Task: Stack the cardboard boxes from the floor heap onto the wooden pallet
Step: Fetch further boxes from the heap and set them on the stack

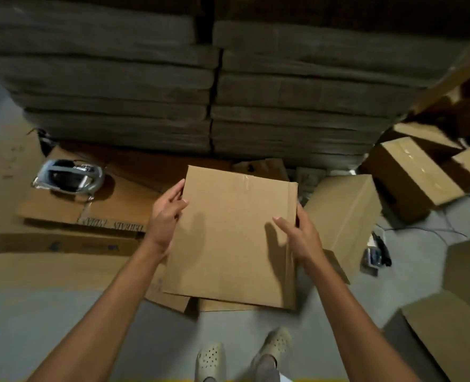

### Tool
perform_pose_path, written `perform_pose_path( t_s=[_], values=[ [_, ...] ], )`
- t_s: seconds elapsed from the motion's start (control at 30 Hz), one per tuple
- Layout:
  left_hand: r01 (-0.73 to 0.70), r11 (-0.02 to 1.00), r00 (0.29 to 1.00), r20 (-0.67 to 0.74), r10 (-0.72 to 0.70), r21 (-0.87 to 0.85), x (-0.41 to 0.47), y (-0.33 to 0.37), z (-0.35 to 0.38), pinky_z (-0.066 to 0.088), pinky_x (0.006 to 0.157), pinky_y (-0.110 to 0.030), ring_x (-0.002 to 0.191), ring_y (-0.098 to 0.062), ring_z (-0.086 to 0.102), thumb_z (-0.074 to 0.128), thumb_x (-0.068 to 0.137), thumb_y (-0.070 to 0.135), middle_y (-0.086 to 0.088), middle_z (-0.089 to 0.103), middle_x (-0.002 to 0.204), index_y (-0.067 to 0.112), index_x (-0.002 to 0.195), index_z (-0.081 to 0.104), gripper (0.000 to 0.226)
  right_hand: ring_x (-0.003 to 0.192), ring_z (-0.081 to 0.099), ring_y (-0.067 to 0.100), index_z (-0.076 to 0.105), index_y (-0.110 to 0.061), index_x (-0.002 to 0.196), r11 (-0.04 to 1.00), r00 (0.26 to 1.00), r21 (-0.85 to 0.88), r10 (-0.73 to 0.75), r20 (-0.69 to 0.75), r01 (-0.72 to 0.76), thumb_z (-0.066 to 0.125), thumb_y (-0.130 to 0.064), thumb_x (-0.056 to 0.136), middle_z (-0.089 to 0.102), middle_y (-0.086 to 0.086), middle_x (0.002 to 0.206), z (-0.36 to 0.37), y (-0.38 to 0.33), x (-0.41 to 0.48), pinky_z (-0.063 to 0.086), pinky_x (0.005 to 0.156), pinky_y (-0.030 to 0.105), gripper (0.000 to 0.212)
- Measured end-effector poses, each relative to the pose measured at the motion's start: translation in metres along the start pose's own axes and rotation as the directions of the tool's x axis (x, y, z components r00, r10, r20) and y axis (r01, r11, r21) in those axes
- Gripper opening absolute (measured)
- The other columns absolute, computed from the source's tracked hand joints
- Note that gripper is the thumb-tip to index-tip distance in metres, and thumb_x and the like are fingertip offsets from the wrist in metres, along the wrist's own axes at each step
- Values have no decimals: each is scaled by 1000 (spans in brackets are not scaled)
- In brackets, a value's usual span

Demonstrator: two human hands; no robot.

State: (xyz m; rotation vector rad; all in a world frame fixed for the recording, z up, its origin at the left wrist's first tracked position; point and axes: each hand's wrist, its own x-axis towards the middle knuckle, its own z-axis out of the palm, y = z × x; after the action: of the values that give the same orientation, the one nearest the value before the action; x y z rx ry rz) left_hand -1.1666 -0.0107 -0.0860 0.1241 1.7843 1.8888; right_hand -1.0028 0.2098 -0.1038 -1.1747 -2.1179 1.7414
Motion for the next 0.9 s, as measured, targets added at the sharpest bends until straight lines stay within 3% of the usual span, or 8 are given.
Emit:
perform_pose_path(
  t_s=[0.13,0.23,0.37,0.5,0.6,0.67,0.77,0.9],
  values=[
    [-14,1000,991,131,13,12,-28,15,27,57,83,-36,110,-17,67,50,103,22,4,65,129,26,144,51,41,126,53,19,19,-39,156,993,987,115,49,-153,-32,74,-66,69,50,-3,145,-23,11,-72,46,105,52,106],
    [8,1000,976,218,-14,29,-47,15,57,54,93,-44,116,-21,64,51,102,30,2,64,131,28,138,57,37,131,49,19,13,-41,157,983,947,183,87,-310,-30,75,-67,71,44,-2,151,-44,23,-116,43,110,51,109],
    [278,957,935,251,-251,-77,-72,17,101,43,109,-47,121,-26,60,47,99,48,-7,63,132,19,127,62,42,125,55,15,16,-48,154,978,875,210,94,-475,9,70,-67,71,52,-8,143,-76,32,-177,46,107,48,101],
    [425,900,792,442,-422,97,-107,19,136,45,106,-49,116,-30,62,45,97,60,-12,66,124,17,112,61,48,124,57,16,20,-38,156,960,765,279,174,-620,8,70,-70,69,53,-5,144,-92,43,-250,46,107,49,105],
    [437,872,660,579,-478,222,-150,20,153,55,75,-36,81,-24,64,39,100,60,-10,66,89,14,95,61,51,116,62,17,40,-31,147,949,672,316,233,-703,2,68,-67,67,62,-4,131,-88,51,-319,49,103,51,92],
    [403,861,566,655,-500,309,-185,21,155,53,65,-33,70,-22,65,36,99,64,-7,68,81,15,100,66,58,108,65,15,53,-31,133,949,596,314,244,-765,13,67,-59,70,68,-7,119,-80,56,-367,51,100,51,71],
    [324,845,462,709,-533,424,-234,24,152,52,75,-39,82,-26,68,35,97,67,-9,73,93,13,120,67,67,104,66,15,56,-28,132,952,475,307,264,-839,14,67,-55,72,69,-7,114,-63,61,-440,53,97,52,68],
    [220,817,349,739,-576,533,-299,36,153,50,83,-43,102,-30,64,42,92,71,-13,68,112,9,127,59,73,107,66,16,52,-31,137,954,318,298,282,-905,1,67,-58,71,67,-7,119,-33,58,-538,54,96,52,73]
  ],
)
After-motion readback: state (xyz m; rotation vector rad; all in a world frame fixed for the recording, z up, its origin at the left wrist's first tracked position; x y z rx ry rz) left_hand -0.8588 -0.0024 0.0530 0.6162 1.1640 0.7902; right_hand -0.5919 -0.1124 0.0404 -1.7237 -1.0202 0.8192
